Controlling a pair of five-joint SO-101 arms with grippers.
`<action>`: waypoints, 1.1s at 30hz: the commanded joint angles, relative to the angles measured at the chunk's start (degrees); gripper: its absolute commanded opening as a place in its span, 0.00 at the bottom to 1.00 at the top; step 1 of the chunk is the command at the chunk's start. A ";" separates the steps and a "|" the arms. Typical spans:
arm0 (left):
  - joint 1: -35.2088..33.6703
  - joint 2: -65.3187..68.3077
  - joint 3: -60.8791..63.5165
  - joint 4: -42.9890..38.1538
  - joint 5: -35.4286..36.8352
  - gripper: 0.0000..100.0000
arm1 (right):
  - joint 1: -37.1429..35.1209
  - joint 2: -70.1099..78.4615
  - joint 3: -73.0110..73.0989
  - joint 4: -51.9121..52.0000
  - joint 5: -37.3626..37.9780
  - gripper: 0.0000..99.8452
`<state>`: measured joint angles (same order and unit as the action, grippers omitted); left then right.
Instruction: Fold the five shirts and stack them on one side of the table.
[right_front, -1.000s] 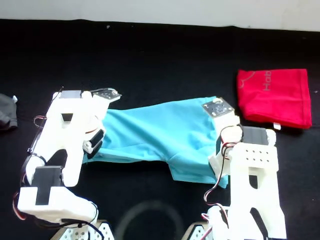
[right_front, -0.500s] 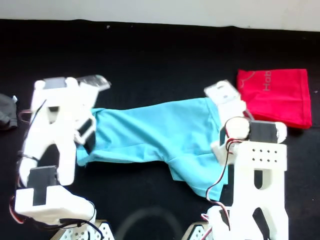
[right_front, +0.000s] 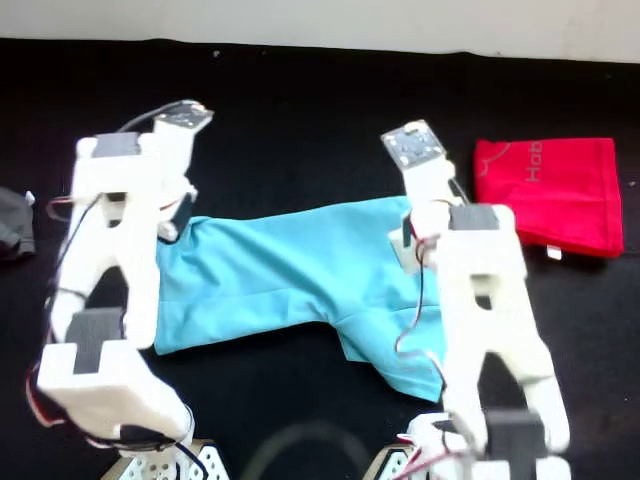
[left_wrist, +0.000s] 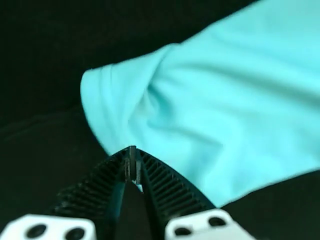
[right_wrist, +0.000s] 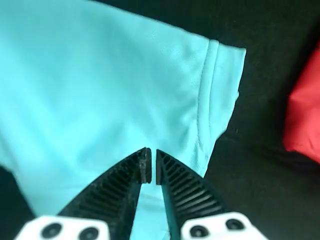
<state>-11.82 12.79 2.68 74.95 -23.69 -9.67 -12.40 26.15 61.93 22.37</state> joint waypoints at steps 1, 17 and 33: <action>0.48 6.37 -4.62 -4.48 3.60 0.01 | -0.57 8.92 -9.01 -1.71 -0.62 0.03; -6.29 39.52 -46.02 -0.79 12.22 0.01 | 5.23 51.12 -49.98 -4.44 -0.62 0.03; -6.81 52.26 -89.45 25.05 12.31 0.01 | 5.14 56.22 -79.34 20.88 -0.62 0.03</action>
<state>-18.07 65.63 -81.63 96.84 -12.00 -5.36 44.66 -46.46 78.64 22.29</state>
